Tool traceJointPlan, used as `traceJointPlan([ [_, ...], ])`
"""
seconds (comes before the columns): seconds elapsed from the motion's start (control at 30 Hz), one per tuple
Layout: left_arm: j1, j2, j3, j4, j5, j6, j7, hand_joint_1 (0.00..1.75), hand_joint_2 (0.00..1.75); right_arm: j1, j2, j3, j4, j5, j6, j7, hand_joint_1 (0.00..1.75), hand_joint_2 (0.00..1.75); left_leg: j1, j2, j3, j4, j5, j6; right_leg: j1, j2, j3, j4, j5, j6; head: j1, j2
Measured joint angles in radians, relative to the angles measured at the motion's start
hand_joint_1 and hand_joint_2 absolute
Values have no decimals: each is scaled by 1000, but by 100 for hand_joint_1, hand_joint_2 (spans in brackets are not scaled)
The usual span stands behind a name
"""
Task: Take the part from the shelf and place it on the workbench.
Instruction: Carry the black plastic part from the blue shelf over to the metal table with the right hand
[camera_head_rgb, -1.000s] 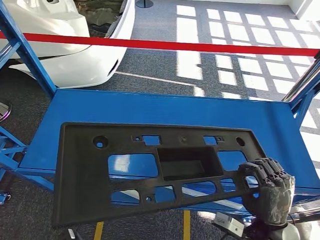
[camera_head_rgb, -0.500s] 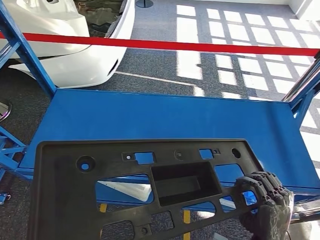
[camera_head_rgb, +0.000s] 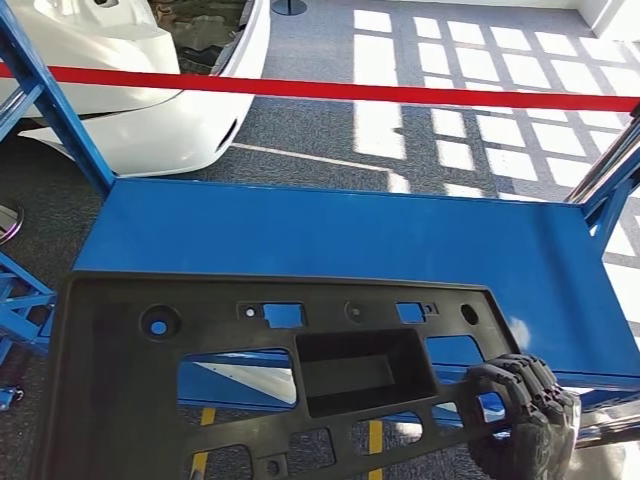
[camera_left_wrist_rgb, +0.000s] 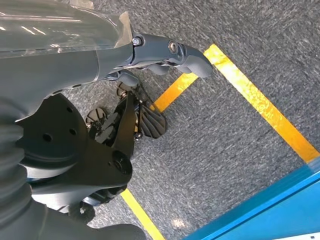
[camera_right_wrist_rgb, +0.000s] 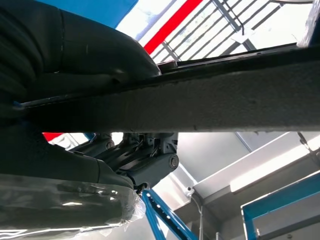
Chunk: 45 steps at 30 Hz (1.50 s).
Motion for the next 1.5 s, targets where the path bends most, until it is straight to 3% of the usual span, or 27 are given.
traceJointPlan([
  [0.07, -2, -1, 0, 0, 0, 1, 1, 0, 175, 6, 5, -1, -5, 0, 0, -1, 175, 175, 5, 3, 1, -8, 9, 11, -1, -2, -4, 16, -21, 5, 1, 0],
  [0.1, -3, -1, 1, 0, 0, 1, 2, 0, 175, 9, 7, -1, -7, 0, 0, -1, 175, 175, 8, 5, 1, -12, 14, 15, -1, -4, -13, 47, -50, 7, 1, 0],
  [0.17, -3, -2, 2, 0, 0, 3, 4, 0, 175, 13, 8, -1, -8, 0, 0, -1, 175, 175, 10, 8, -2, -13, 18, 19, -3, -7, -50, 164, -131, 11, 2, 0],
  [0.23, -2, -3, 4, 0, 0, 7, 6, 0, 175, 17, 9, -1, -7, 0, 0, -1, 175, 175, 10, 10, -6, -13, 22, 17, -4, -9, -77, 267, -176, 15, 2, 0],
  [0.27, -2, -3, 4, 0, 0, 9, 7, 0, 175, 18, 9, -1, -6, 0, 0, -1, 175, 175, 11, 10, -8, -13, 24, 14, -5, -10, -68, 270, -170, 16, 2, 0],
  [0.3, -2, -3, 5, 0, 0, 9, 7, 0, 175, 18, 10, -1, -6, 0, 0, -1, 175, 175, 11, 10, -9, -13, 26, 11, -5, -11, -39, 231, -145, 16, 2, 0],
  [0.37, -2, -3, 5, 0, 0, 10, 7, 0, 175, 17, 10, -1, -6, -1, 0, -1, 175, 175, 12, 10, -11, -12, 31, 4, -4, -12, 52, 80, -88, 14, 2, 0],
  [0.43, -3, -3, 5, 0, 0, 10, 7, 0, 175, 18, 11, -1, -7, -1, 0, -1, 175, 175, 11, 9, -13, -13, 39, -9, 0, -7, 103, -18, -60, 3, 1, 0],
  [0.5, -3, -3, 6, 0, 0, 10, 8, 0, 175, 19, 13, -1, -7, -2, 0, 0, 175, 175, 13, 8, -15, -16, 50, -25, 5, -3, 99, -26, -54, -10, 0, 0],
  [0.57, -2, -3, 7, 0, 0, 12, 8, 0, 175, 18, 14, -1, -7, -4, 0, 0, 175, 175, 16, 7, -21, -6, 34, -37, 4, -7, 88, -27, -42, -27, -1, 0],
  [0.63, -2, -3, 7, 0, 0, 15, 8, 0, 175, 18, 17, 0, -7, -6, -1, 0, 175, 175, 18, 5, -45, 66, -40, -44, 3, -13, 72, -30, -26, -45, -1, 0],
  [0.7, -2, -2, 8, 0, 0, 18, 8, 0, 175, 18, 18, 0, -5, -9, -1, 0, 175, 175, 18, 5, -80, 197, -127, -47, 7, -15, 49, -28, -10, -52, -1, 0],
  [0.73, -2, -2, 8, 0, 0, 18, 8, 0, 175, 18, 18, 0, -4, -10, -1, 0, 175, 175, 18, 5, -87, 246, -147, -48, 9, -16, 38, -26, -2, -52, -1, 0],
  [0.77, -2, -2, 8, 0, 0, 19, 8, 0, 175, 18, 19, 0, -3, -10, -1, 0, 175, 175, 18, 5, -78, 262, -146, -48, 10, -16, 25, -23, 4, -52, -1, 0],
  [0.8, -2, -2, 8, 0, 0, 19, 8, 0, 175, 18, 19, 1, -2, -11, -1, 0, 175, 175, 18, 5, -50, 238, -127, -46, 11, -16, 13, -18, 10, -50, -1, 0],
  [0.87, -4, -2, 8, 0, 0, 19, 8, 0, 175, 18, 21, 1, -2, -13, -1, 1, 175, 175, 17, 5, 43, 103, -80, -41, 11, -16, -8, -4, 16, -45, -1, 0],
  [0.93, -6, -2, 8, 0, 0, 19, 8, 0, 175, 18, 22, 1, -2, -16, -2, 1, 175, 175, 15, 5, 110, -12, -66, -34, 13, -15, -23, 10, 23, -36, 0, 0],
  [1.03, -7, -2, 8, 0, 0, 20, 8, 0, 175, 18, 24, 2, -4, -16, -2, 1, 175, 175, 10, 6, 111, -37, -58, -17, 12, -15, -35, 15, 39, -16, 0, 0],
  [1.1, -7, -2, 9, 0, 0, 21, 7, 0, 175, 19, 25, 2, -4, -14, -3, 1, 175, 175, 12, 10, 94, -39, -39, 0, 9, -14, -48, 39, 5, -5, 2, 0],
  [1.2, -8, -3, 10, 0, 0, 22, 7, 0, 175, 20, 25, 2, -3, -12, -3, 1, 175, 175, 9, 14, 57, -39, -8, 14, 6, -15, -86, 196, -132, 5, 4, 0],
  [1.23, -8, -2, 11, 0, 0, 22, 7, 0, 175, 20, 25, 2, -2, -11, -3, 1, 175, 175, 7, 15, 45, -38, 1, 16, 6, -15, -91, 250, -157, 6, 4, 0],
  [1.27, -7, -2, 12, 0, 0, 22, 7, 0, 175, 21, 25, 2, -2, -10, -3, 1, 175, 175, 4, 16, 33, -37, 10, 16, 7, -15, -85, 280, -160, 6, 4, 0],
  [1.3, -7, -2, 13, 0, 0, 22, 7, 0, 175, 21, 25, 2, -1, -10, -3, 2, 175, 175, 2, 17, 21, -36, 18, 17, 7, -14, -62, 273, -142, 5, 4, 0],
  [1.33, -8, -2, 14, 0, 0, 22, 7, 0, 175, 21, 25, 3, 0, -10, -3, 2, 175, 175, -1, 16, 10, -34, 27, 16, 9, -14, -22, 228, -113, 0, 4, 0],
  [1.4, -8, -3, 14, 0, 0, 22, 7, 0, 175, 19, 25, 3, 0, -10, -3, 2, 175, 175, -6, 15, -6, -32, 43, 14, 16, -13, 87, 72, -72, -17, 4, 0],
  [1.43, -8, -3, 14, 0, 0, 22, 7, 0, 175, 18, 25, 4, -1, -10, -3, 3, 175, 175, -8, 14, -11, -32, 51, 11, 19, -13, 132, 0, -69, -25, 3, 0],
  [1.5, -8, -3, 15, 0, 0, 21, 7, 0, 175, 17, 25, 4, -1, -10, -3, 4, 175, 175, -7, 14, -18, -34, 69, 0, 26, -13, 168, -71, -74, -36, 3, 0],
])
